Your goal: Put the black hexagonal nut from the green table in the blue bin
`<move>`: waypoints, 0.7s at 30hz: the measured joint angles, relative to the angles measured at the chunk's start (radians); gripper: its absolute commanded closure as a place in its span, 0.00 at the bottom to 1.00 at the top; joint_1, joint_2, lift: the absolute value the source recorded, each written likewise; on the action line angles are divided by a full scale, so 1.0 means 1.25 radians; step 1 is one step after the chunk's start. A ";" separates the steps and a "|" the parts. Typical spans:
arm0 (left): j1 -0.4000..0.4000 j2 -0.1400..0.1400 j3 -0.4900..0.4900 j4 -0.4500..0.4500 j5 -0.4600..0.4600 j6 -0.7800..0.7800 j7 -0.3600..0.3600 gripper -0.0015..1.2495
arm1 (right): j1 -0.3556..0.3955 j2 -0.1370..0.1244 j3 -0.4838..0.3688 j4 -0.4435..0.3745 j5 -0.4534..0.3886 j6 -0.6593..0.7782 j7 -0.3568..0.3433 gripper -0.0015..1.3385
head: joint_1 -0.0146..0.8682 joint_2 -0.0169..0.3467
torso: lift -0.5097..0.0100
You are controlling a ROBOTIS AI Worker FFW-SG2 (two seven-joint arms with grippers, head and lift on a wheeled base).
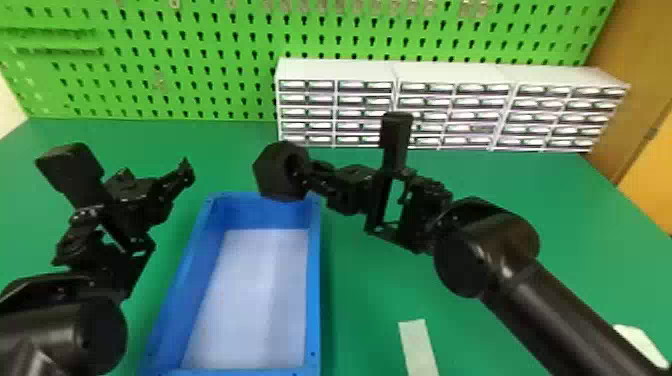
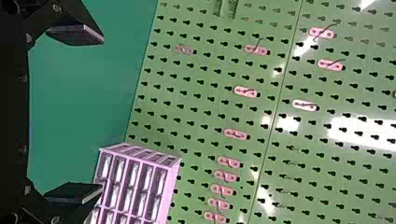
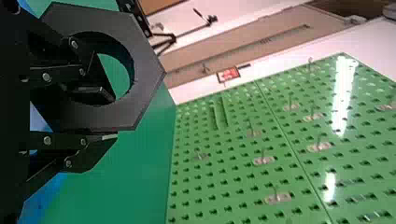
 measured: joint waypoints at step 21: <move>0.001 0.000 -0.001 0.000 -0.002 0.000 0.000 0.13 | -0.031 -0.025 0.125 -0.006 -0.049 0.001 0.005 0.64 | 0.80 0.07 | 0.79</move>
